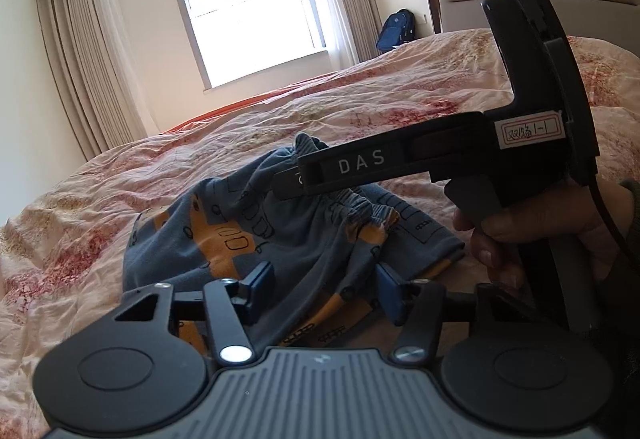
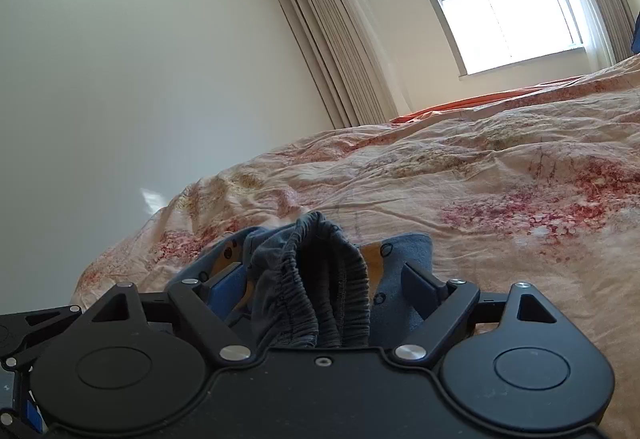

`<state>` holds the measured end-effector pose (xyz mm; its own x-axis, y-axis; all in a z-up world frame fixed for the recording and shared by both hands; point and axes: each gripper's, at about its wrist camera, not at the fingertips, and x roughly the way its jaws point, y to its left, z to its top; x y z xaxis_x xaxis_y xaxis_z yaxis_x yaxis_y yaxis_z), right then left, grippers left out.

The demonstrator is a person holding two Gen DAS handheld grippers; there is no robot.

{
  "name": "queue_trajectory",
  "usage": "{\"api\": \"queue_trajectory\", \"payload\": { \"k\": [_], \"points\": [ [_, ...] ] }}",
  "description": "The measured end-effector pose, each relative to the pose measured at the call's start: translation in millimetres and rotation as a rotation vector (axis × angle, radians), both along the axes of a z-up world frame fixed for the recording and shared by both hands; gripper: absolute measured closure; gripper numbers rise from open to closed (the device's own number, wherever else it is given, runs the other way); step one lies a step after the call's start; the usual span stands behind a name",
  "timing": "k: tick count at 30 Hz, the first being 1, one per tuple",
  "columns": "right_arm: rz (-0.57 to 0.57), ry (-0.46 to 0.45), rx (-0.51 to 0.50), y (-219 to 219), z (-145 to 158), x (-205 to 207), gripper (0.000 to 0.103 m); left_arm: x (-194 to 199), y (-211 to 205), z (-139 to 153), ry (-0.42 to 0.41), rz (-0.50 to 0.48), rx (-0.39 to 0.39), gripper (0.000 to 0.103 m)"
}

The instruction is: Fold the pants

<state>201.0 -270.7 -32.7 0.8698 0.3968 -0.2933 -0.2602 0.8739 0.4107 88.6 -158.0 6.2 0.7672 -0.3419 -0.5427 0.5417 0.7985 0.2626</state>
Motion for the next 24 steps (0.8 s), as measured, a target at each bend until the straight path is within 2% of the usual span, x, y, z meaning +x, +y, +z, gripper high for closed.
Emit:
{"api": "queue_trajectory", "payload": {
  "k": [1,2,3,4,5,9,13,15,18,20,21,22,23,24],
  "points": [
    [0.003,0.000,0.004,0,0,1,0.034,1,-1,-1,0.011,-0.004,-0.002,0.057],
    [0.007,-0.001,0.010,-1,0,1,0.040,2,-1,-1,0.021,-0.005,-0.006,0.071],
    [0.009,0.004,0.015,-1,-1,2,0.053,4,-1,-1,0.035,-0.005,-0.009,0.082],
    [0.004,0.011,0.016,-2,-1,2,0.059,6,-1,-1,0.041,0.009,-0.008,0.093],
    [0.000,0.018,0.018,-3,-2,3,0.060,7,0,-1,0.041,0.017,-0.012,0.096],
    [-0.009,0.010,0.082,-13,-1,0,0.084,4,7,7,0.045,0.021,-0.071,0.099],
    [-0.029,-0.013,0.150,-25,5,-11,0.090,3,12,18,0.065,-0.007,-0.144,0.099],
    [-0.049,-0.017,0.167,-32,9,-19,0.090,3,10,16,0.072,-0.024,-0.137,0.099],
    [-0.076,0.037,0.164,-38,6,-16,0.090,10,5,5,0.098,-0.022,-0.105,0.098],
    [-0.087,0.087,0.128,-35,1,-11,0.089,13,7,0,0.114,-0.018,-0.122,0.094],
    [-0.098,0.106,0.093,-31,-2,-10,0.084,13,9,0,0.118,-0.014,-0.139,0.093],
    [-0.109,0.111,0.071,-30,-2,-10,0.080,13,12,1,0.124,-0.012,-0.164,0.088],
    [-0.114,0.109,0.065,-29,-3,-10,0.076,12,15,2,0.131,-0.014,-0.182,0.068],
    [-0.120,0.103,0.067,-30,-3,-11,0.071,12,19,4,0.132,-0.010,-0.201,0.053]
  ]
}}
